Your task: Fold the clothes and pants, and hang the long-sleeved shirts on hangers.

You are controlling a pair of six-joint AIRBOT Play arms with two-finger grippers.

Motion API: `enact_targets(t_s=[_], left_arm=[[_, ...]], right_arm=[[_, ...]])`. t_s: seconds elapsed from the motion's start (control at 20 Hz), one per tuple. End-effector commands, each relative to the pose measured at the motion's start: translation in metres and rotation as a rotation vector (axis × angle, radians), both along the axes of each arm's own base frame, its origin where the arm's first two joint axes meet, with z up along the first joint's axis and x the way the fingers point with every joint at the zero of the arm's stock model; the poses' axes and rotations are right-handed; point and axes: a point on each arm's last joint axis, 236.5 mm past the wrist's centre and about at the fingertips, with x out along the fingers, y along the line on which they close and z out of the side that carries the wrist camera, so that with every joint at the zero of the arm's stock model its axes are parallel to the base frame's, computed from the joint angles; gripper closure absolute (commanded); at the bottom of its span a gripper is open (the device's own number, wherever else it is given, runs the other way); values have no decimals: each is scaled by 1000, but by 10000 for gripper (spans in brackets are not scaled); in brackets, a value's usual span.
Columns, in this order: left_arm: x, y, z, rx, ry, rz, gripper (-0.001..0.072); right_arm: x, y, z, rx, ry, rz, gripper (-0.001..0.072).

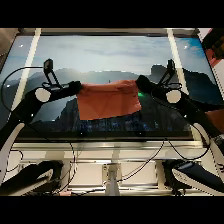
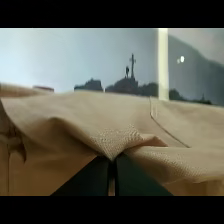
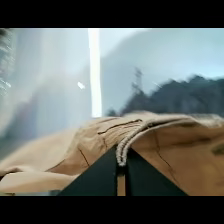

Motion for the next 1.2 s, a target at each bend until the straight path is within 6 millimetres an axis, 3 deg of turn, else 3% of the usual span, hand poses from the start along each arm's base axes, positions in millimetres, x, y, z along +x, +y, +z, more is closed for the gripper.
enact_targets(t_s=[0.0,0.1,0.25,0.45,0.6,1.0,1.05,1.15], left_arm=[[-47,-12,-40,68,197,-179,691],[-45,-5,-55,110,214,-183,691],[-40,-3,-76,126,245,-172,690],[-60,-5,-92,128,347,-212,691],[-81,-5,-97,126,428,-252,691],[-98,-1,-100,145,495,-289,676],[-102,0,-101,142,512,-292,610],[-111,1,-101,142,546,-309,220]], right_arm=[[-41,-26,-54,-105,248,122,686],[-57,-24,-73,-152,314,192,686],[-60,-20,-91,-163,355,217,686],[-86,-17,-110,-163,475,278,686],[-95,-18,-113,-175,509,305,686],[-113,-17,-115,-197,552,382,670],[-117,-16,-115,-213,539,429,562],[-127,-15,-115,-249,522,539,214]])
